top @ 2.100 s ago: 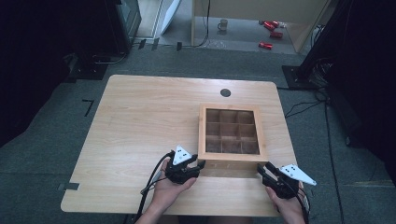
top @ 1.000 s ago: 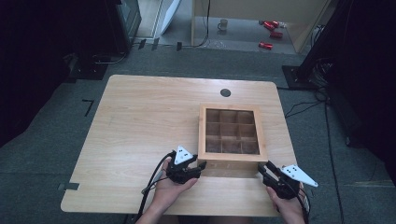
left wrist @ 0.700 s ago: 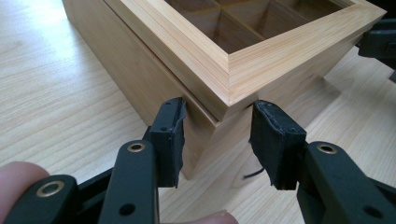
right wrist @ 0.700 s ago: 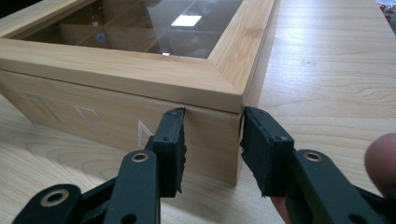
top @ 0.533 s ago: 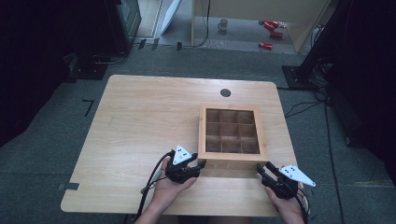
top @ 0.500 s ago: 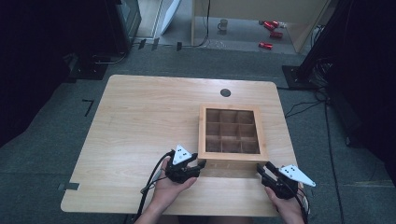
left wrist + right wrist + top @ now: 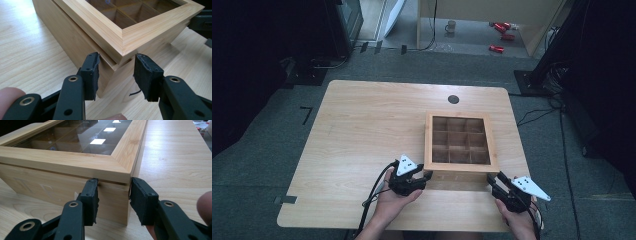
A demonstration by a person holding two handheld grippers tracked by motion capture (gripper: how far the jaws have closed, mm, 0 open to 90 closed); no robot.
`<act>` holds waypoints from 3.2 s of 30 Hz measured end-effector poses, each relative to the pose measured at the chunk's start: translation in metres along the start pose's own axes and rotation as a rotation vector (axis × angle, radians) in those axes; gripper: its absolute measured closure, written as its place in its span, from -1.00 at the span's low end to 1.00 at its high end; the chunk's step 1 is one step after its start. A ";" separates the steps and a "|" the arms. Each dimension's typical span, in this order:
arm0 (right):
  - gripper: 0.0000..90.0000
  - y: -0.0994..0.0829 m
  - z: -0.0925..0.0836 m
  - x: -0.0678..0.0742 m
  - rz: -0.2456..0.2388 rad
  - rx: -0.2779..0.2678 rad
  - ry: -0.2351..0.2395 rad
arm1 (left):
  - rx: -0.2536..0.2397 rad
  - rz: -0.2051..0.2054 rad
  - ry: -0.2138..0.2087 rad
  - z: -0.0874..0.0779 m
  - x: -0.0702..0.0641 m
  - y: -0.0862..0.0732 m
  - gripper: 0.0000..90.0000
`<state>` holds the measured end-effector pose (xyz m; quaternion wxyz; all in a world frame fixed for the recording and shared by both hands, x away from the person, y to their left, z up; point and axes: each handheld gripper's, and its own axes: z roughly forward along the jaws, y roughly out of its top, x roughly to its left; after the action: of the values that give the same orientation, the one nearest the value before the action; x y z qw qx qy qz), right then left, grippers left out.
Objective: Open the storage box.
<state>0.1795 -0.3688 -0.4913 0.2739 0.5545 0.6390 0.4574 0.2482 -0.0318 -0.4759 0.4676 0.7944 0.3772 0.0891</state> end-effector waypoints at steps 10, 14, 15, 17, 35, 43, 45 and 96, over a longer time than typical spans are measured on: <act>0.31 0.000 -0.001 0.001 -0.006 -0.006 -0.005 | -0.007 -0.032 0.023 -0.015 0.018 -0.014 0.16; 0.31 0.001 -0.001 0.001 -0.010 -0.006 -0.008 | -0.002 -0.056 0.076 -0.033 0.040 -0.027 0.11; 0.31 0.001 -0.001 0.001 -0.010 -0.006 -0.008 | -0.002 -0.056 0.076 -0.033 0.040 -0.027 0.10; 0.31 0.002 -0.001 0.001 -0.009 -0.006 -0.007 | 0.003 -0.061 0.099 -0.042 0.050 -0.032 0.10; 0.30 0.026 -0.003 0.004 -0.036 -0.023 -0.010 | 0.027 -0.165 0.336 -0.121 0.131 -0.084 0.03; 0.28 0.043 -0.004 0.006 -0.043 -0.037 -0.018 | 0.070 -0.165 0.381 -0.123 0.140 -0.092 -0.07; 0.26 0.050 -0.005 0.007 -0.039 -0.044 -0.021 | 0.085 -0.154 0.382 -0.120 0.139 -0.092 -0.08; 0.16 0.154 0.075 -0.030 -0.062 -0.146 0.014 | 0.106 -0.088 0.394 -0.113 0.132 -0.093 -0.33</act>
<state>0.3211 -0.3814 -0.3917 0.3230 0.5098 0.6228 0.4978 0.2365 0.1608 -0.5171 0.3455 0.7679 0.5001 0.2022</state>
